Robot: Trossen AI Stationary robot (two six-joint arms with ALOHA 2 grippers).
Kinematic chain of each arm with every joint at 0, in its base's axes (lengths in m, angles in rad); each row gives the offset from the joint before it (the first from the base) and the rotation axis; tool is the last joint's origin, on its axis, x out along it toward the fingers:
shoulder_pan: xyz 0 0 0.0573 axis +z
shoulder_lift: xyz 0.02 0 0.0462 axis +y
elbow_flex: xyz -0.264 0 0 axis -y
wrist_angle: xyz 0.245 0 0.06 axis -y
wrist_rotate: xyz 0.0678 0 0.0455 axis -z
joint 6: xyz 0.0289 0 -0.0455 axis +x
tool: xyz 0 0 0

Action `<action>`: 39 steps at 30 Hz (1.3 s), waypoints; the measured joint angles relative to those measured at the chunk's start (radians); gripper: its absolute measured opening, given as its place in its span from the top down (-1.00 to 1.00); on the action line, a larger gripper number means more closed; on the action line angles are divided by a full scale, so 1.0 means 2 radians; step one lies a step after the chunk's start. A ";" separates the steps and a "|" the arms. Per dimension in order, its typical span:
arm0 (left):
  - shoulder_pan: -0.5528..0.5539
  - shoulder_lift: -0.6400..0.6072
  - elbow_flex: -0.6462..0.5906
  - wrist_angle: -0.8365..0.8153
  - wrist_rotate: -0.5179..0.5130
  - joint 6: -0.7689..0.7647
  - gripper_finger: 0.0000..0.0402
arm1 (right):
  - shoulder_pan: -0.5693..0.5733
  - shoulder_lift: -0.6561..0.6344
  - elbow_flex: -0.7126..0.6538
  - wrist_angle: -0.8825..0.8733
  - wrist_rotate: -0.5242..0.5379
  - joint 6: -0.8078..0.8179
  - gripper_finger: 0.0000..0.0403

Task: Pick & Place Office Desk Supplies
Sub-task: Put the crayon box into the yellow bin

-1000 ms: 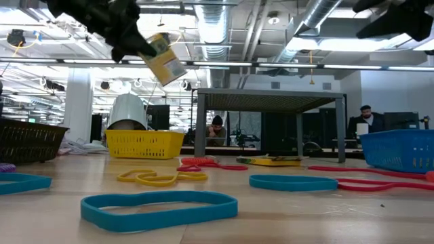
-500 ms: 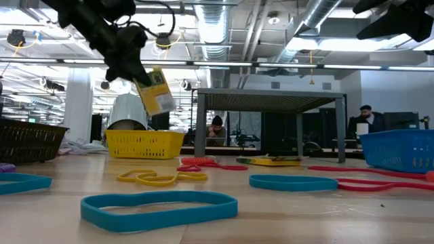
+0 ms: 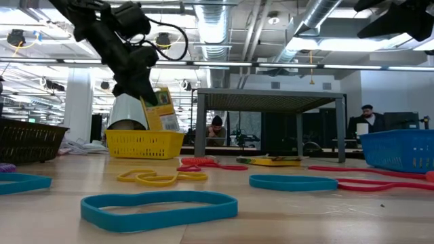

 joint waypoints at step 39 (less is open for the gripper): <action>0.000 0.057 0.000 0.005 0.000 -0.028 0.73 | 0.000 0.000 0.000 0.009 0.000 0.000 -0.27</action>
